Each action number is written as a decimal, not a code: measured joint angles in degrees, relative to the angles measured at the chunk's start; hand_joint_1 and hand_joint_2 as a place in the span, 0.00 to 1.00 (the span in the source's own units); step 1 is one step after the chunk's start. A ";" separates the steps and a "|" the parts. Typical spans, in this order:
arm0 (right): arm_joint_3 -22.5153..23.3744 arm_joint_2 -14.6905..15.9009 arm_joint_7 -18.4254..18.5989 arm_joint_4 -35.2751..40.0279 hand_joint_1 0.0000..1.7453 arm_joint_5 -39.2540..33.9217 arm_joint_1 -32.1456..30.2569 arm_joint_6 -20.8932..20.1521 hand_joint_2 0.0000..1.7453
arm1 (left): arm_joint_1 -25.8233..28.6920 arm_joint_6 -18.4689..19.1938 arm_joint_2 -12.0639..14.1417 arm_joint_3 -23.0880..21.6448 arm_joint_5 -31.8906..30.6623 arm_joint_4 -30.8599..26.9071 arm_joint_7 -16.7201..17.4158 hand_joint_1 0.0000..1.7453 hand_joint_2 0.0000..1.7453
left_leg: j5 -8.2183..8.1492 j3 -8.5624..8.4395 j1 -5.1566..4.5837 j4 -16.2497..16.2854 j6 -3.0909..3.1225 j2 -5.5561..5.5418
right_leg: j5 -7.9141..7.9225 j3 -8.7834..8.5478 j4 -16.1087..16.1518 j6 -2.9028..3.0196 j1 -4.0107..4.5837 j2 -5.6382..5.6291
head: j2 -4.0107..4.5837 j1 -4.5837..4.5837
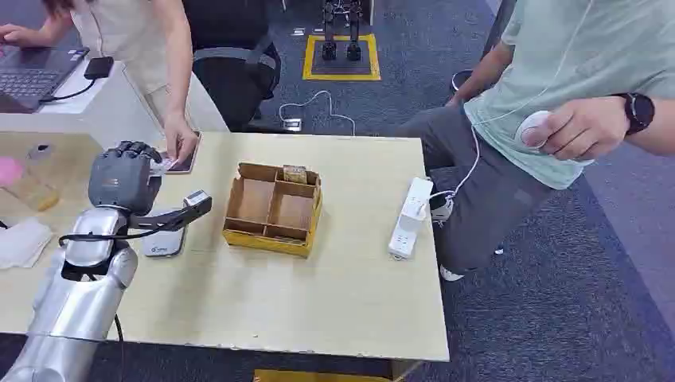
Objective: Pass the card to the sensor for recognition and then transmit it.
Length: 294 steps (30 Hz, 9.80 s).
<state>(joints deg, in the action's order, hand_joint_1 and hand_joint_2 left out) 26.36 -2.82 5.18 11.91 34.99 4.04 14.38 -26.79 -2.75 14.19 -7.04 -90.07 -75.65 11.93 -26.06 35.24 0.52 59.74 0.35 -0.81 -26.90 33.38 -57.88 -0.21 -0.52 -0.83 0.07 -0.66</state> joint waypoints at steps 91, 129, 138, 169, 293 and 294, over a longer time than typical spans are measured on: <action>9.90 -0.87 -2.03 0.85 0.00 8.63 0.18 -0.92 1.00 | 4.04 -14.92 4.72 -7.38 0.00 16.65 21.62 0.97 1.00 | -0.01 0.06 -0.01 -0.02 0.00 -0.01 | -0.03 0.02 0.01 -0.01 0.00 0.01 | 0.00 -0.02; 15.17 -0.96 -2.62 0.94 0.00 10.23 0.27 -0.92 1.00 | 5.78 -16.68 2.78 -9.11 0.00 20.98 18.56 0.98 1.00 | -0.01 0.07 0.00 -0.02 0.00 -0.01 | -0.03 0.03 0.00 -0.01 0.00 0.02 | 0.00 0.00; 15.37 -0.96 -3.04 0.94 0.00 10.71 0.31 -0.96 1.00 | 5.93 -16.83 2.40 -9.11 0.00 21.81 16.81 0.93 1.00 | -0.01 0.07 0.00 -0.02 0.00 -0.01 | -0.03 0.03 0.00 -0.01 0.00 0.02 | 0.00 -0.02; 18.18 -1.09 -4.11 0.94 0.00 12.74 0.68 -1.01 1.00 | 3.97 -18.40 -1.14 -11.76 0.00 33.64 14.43 0.96 1.00 | 0.00 -0.16 -0.04 -0.04 0.01 -0.16 | -0.07 -0.26 0.00 -0.07 0.00 0.19 | 0.00 0.00; 34.05 -1.95 -8.39 1.09 0.00 29.92 1.92 -4.31 1.00 | -23.95 21.34 11.83 -9.71 33.69 19.03 -38.07 0.00 1.00 | 0.13 0.24 0.06 -0.03 -0.05 0.13 | 0.10 0.31 -0.07 0.14 0.06 -0.18 | 0.00 -0.02; 34.29 -1.95 -8.41 1.09 0.00 29.92 1.94 -4.39 1.00 | -23.97 22.87 13.56 -11.24 35.33 17.35 -37.29 0.00 1.00 | 0.13 0.24 0.08 -0.04 -0.05 0.13 | 0.09 0.31 -0.07 0.14 0.07 -0.18 | 0.00 -0.02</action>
<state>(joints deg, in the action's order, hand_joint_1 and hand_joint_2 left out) 60.65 -4.76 -3.23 13.00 64.92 5.98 9.99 -50.76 20.11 27.74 -18.28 -54.75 -58.30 -25.35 -25.94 35.48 0.60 59.71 0.30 -0.68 -26.81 33.68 -57.95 -0.07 -0.45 -1.01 0.07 -0.68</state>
